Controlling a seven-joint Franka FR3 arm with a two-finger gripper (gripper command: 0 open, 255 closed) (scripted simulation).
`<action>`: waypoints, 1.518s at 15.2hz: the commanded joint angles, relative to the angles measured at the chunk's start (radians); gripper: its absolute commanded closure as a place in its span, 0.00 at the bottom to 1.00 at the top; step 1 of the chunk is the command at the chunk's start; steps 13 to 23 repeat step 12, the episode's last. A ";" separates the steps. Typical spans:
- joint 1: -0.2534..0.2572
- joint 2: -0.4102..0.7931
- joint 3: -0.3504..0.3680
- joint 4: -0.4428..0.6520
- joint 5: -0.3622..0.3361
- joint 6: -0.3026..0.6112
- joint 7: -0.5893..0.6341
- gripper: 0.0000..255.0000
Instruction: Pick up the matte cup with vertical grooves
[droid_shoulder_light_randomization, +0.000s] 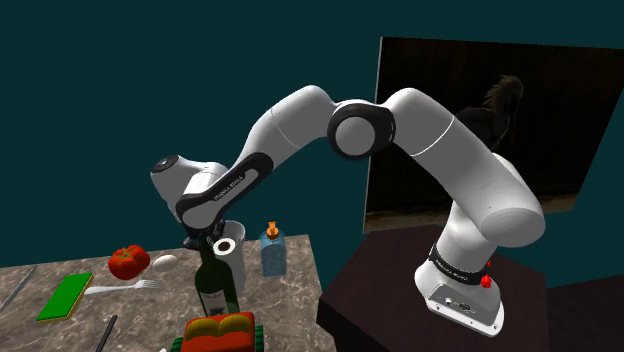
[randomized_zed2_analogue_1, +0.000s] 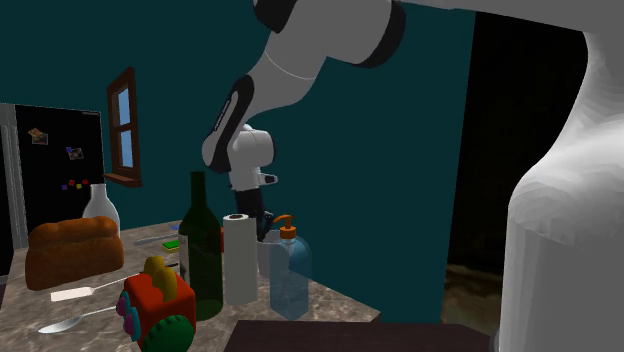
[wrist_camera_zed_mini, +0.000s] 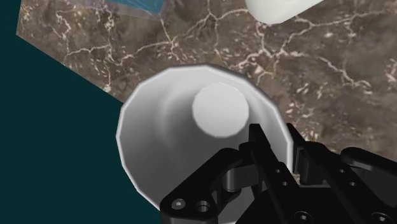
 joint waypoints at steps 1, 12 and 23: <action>-0.001 -0.019 0.004 -0.003 0.004 -0.015 -0.002 1.00; -0.012 -0.106 0.019 -0.030 0.019 -0.075 -0.014 1.00; -0.012 -0.106 0.019 -0.030 0.019 -0.075 -0.014 1.00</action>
